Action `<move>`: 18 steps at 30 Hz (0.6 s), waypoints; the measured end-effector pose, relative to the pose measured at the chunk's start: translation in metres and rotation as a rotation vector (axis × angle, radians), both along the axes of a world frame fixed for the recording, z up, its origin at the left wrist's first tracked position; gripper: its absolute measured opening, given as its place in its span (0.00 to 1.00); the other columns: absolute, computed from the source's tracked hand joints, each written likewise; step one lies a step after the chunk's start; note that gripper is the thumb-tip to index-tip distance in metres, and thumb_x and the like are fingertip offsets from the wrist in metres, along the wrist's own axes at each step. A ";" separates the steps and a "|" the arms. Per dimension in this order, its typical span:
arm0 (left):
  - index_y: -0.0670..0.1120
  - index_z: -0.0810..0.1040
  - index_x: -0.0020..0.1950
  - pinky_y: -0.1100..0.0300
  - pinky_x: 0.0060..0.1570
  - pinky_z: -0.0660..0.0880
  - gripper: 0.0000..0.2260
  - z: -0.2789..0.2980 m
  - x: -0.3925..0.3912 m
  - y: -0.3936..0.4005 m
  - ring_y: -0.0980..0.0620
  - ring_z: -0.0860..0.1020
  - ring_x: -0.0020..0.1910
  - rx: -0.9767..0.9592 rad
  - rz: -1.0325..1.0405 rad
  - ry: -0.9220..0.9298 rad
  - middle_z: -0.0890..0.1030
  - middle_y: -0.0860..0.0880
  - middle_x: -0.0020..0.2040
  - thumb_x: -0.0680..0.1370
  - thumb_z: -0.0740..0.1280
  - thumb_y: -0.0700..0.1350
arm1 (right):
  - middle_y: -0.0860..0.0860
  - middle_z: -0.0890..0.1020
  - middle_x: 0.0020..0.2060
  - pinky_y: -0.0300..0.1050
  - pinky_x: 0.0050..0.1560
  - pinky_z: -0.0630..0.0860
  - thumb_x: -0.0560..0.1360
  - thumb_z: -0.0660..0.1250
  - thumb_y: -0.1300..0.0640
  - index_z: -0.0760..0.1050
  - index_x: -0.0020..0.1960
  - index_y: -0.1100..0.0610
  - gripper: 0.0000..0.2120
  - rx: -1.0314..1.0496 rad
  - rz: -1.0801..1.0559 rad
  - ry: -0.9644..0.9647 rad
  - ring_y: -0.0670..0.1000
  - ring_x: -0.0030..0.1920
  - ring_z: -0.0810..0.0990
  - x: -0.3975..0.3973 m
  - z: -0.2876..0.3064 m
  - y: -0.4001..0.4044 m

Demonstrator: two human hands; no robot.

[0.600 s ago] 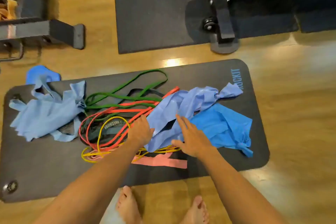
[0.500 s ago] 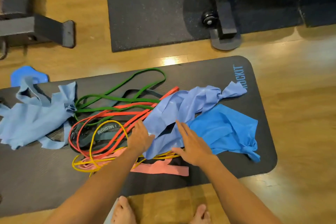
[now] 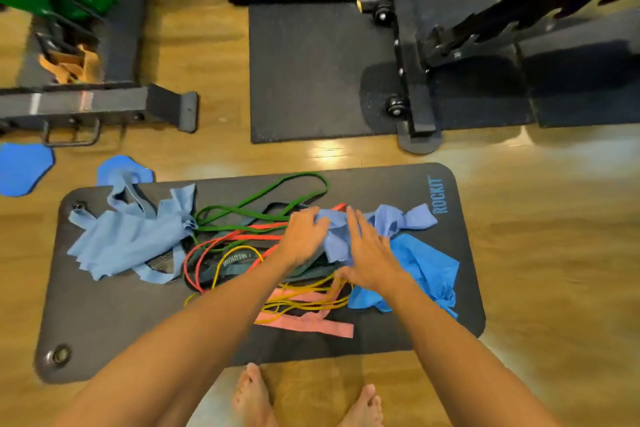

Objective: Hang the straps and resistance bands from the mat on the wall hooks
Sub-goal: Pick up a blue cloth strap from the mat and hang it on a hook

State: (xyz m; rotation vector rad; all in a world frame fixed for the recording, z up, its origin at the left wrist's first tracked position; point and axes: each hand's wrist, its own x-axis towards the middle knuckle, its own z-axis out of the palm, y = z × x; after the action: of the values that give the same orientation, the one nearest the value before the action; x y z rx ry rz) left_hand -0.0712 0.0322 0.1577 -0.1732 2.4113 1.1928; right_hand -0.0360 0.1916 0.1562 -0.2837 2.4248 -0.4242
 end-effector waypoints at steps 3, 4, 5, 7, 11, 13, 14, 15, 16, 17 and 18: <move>0.46 0.67 0.31 0.54 0.35 0.65 0.09 0.108 -0.038 0.025 0.50 0.69 0.34 0.193 0.103 -0.025 0.71 0.49 0.31 0.69 0.56 0.48 | 0.55 0.52 0.78 0.60 0.70 0.60 0.72 0.72 0.46 0.45 0.79 0.58 0.48 -0.041 -0.067 0.068 0.57 0.77 0.54 -0.025 0.097 0.002; 0.46 0.69 0.32 0.54 0.36 0.68 0.09 0.151 -0.053 0.031 0.51 0.70 0.35 0.212 0.091 -0.024 0.73 0.48 0.32 0.67 0.56 0.49 | 0.55 0.60 0.75 0.58 0.66 0.63 0.72 0.71 0.49 0.52 0.78 0.56 0.42 -0.112 -0.123 0.105 0.58 0.74 0.60 -0.035 0.137 0.004; 0.46 0.70 0.33 0.55 0.35 0.68 0.08 0.194 -0.065 0.034 0.51 0.70 0.35 0.195 0.037 -0.034 0.73 0.49 0.32 0.66 0.57 0.50 | 0.55 0.69 0.69 0.56 0.60 0.66 0.72 0.71 0.51 0.59 0.74 0.55 0.36 -0.179 -0.195 0.133 0.59 0.70 0.67 -0.044 0.176 0.007; 0.48 0.68 0.34 0.56 0.34 0.65 0.11 0.282 -0.086 0.039 0.51 0.68 0.35 0.075 -0.191 -0.053 0.71 0.51 0.33 0.65 0.63 0.55 | 0.53 0.76 0.58 0.49 0.49 0.69 0.70 0.73 0.53 0.66 0.67 0.55 0.29 -0.295 -0.328 0.176 0.58 0.60 0.75 -0.057 0.254 0.012; 0.49 0.70 0.39 0.56 0.37 0.69 0.15 0.440 -0.119 0.035 0.49 0.72 0.37 -0.153 -0.555 -0.085 0.74 0.50 0.37 0.65 0.76 0.46 | 0.47 0.76 0.46 0.41 0.39 0.67 0.67 0.77 0.58 0.71 0.60 0.58 0.25 -0.475 -0.430 0.199 0.49 0.44 0.75 -0.075 0.388 0.017; 0.48 0.71 0.40 0.58 0.34 0.68 0.13 0.517 -0.125 0.033 0.49 0.71 0.36 -0.414 -0.707 -0.006 0.73 0.50 0.37 0.64 0.73 0.39 | 0.48 0.78 0.39 0.42 0.39 0.70 0.67 0.76 0.57 0.76 0.47 0.56 0.12 -0.491 -0.405 0.194 0.46 0.37 0.74 -0.084 0.446 0.018; 0.47 0.72 0.41 0.59 0.32 0.66 0.11 0.554 -0.125 0.031 0.49 0.70 0.35 -0.525 -0.769 0.045 0.73 0.50 0.35 0.64 0.71 0.37 | 0.49 0.79 0.35 0.46 0.40 0.71 0.67 0.76 0.55 0.76 0.38 0.53 0.09 -0.460 -0.374 0.222 0.47 0.35 0.74 -0.089 0.473 0.017; 0.45 0.74 0.40 0.60 0.30 0.65 0.09 0.590 -0.125 0.026 0.48 0.70 0.34 -0.616 -0.812 0.084 0.73 0.49 0.33 0.64 0.69 0.35 | 0.50 0.80 0.33 0.48 0.41 0.72 0.68 0.75 0.51 0.73 0.33 0.51 0.12 -0.387 -0.337 0.284 0.48 0.35 0.74 -0.095 0.498 0.014; 0.44 0.75 0.39 0.60 0.29 0.65 0.08 0.621 -0.124 0.020 0.48 0.70 0.33 -0.679 -0.834 0.111 0.73 0.48 0.31 0.64 0.66 0.34 | 0.50 0.81 0.33 0.49 0.43 0.73 0.68 0.74 0.46 0.71 0.31 0.50 0.15 -0.322 -0.302 0.359 0.50 0.36 0.75 -0.103 0.521 0.011; 0.44 0.75 0.39 0.59 0.30 0.66 0.06 0.647 -0.126 0.013 0.47 0.70 0.33 -0.734 -0.835 0.135 0.72 0.48 0.30 0.65 0.64 0.34 | 0.49 0.82 0.35 0.51 0.45 0.73 0.68 0.74 0.42 0.71 0.34 0.50 0.16 -0.292 -0.285 0.429 0.51 0.38 0.77 -0.111 0.541 0.006; 0.43 0.75 0.37 0.57 0.30 0.67 0.05 0.670 -0.131 0.005 0.46 0.69 0.33 -0.783 -0.827 0.166 0.71 0.48 0.29 0.66 0.62 0.34 | 0.48 0.82 0.38 0.52 0.47 0.74 0.66 0.75 0.40 0.72 0.39 0.51 0.17 -0.319 -0.269 0.479 0.52 0.41 0.79 -0.121 0.559 -0.001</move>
State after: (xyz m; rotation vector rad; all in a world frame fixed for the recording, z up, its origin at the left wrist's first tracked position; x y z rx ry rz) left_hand -0.2019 0.0370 0.8272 0.6508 2.5252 -0.1156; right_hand -0.1572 0.1910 0.7150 -0.2118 2.8708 -0.9625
